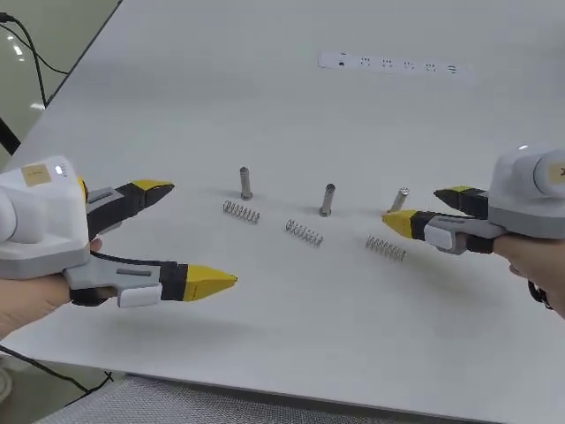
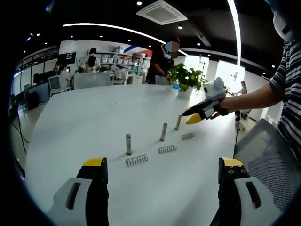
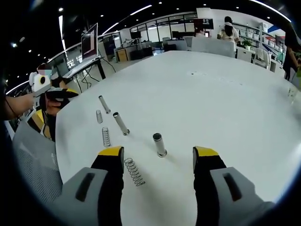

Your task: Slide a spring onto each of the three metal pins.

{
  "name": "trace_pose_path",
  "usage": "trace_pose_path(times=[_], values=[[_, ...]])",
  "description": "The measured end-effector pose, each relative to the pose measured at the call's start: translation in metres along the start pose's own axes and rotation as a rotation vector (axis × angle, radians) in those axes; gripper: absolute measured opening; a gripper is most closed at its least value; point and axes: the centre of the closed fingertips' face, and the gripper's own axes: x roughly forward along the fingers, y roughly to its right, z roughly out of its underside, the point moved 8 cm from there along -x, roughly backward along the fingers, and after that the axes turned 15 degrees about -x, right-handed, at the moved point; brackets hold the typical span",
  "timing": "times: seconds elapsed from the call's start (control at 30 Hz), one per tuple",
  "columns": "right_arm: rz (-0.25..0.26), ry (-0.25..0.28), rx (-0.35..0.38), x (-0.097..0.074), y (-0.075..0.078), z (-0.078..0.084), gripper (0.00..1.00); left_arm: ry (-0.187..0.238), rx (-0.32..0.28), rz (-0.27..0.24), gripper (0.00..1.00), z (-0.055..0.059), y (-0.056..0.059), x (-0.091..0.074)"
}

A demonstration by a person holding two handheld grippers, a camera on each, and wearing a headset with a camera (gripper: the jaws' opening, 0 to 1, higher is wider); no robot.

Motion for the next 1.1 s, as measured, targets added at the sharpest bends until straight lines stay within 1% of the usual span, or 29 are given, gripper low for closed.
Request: trace_pose_path(times=[0.17, 0.4, 0.43, 0.5, 0.63, 0.7, 0.77, 0.8, 0.87, 0.9, 0.97, 1.0, 1.1], values=[[-0.003, 0.01, -0.002, -0.005, -0.001, -0.003, 0.61, 0.005, -0.003, -0.002, 0.97, 0.0, -0.001, -0.001], [0.006, 0.014, -0.051, -0.013, 0.001, -0.004, 0.58, 0.012, -0.003, -0.011, 0.97, -0.002, -0.003, -0.001], [-0.004, 0.016, -0.054, -0.016, 0.0, -0.005, 0.58, 0.014, -0.004, -0.01, 0.97, -0.002, -0.003, 0.0], [-0.004, 0.02, -0.06, -0.019, 0.0, -0.005, 0.57, 0.014, -0.003, -0.01, 0.97, -0.003, -0.003, 0.0], [-0.014, 0.005, -0.104, -0.025, 0.001, -0.005, 0.54, 0.012, -0.002, -0.007, 0.97, -0.004, -0.003, 0.001], [-0.033, -0.009, -0.111, -0.028, 0.0, -0.005, 0.52, 0.01, 0.0, -0.005, 0.97, -0.003, -0.003, 0.001], [-0.055, -0.003, -0.128, -0.03, -0.001, -0.007, 0.5, 0.01, 0.0, -0.007, 0.97, -0.003, -0.003, 0.002], [-0.064, -0.013, -0.133, -0.031, -0.002, -0.007, 0.49, 0.009, 0.0, -0.006, 0.97, -0.003, -0.003, 0.002], [-0.074, -0.061, -0.175, -0.032, -0.002, -0.005, 0.45, 0.009, 0.0, -0.004, 0.97, -0.003, -0.003, 0.002], [-0.086, -0.077, -0.174, -0.031, -0.003, -0.005, 0.41, 0.008, 0.001, -0.004, 0.97, -0.003, -0.003, 0.002], [-0.095, -0.075, -0.159, -0.03, -0.003, -0.006, 0.39, 0.006, 0.0, -0.005, 0.97, -0.003, -0.003, 0.002], [-0.106, -0.09, -0.149, -0.029, -0.003, -0.006, 0.36, 0.006, 0.001, -0.005, 0.97, -0.003, -0.003, 0.002], [-0.133, -0.104, -0.166, -0.027, -0.006, -0.006, 0.31, 0.005, -0.001, -0.006, 0.97, -0.002, -0.004, 0.001]])
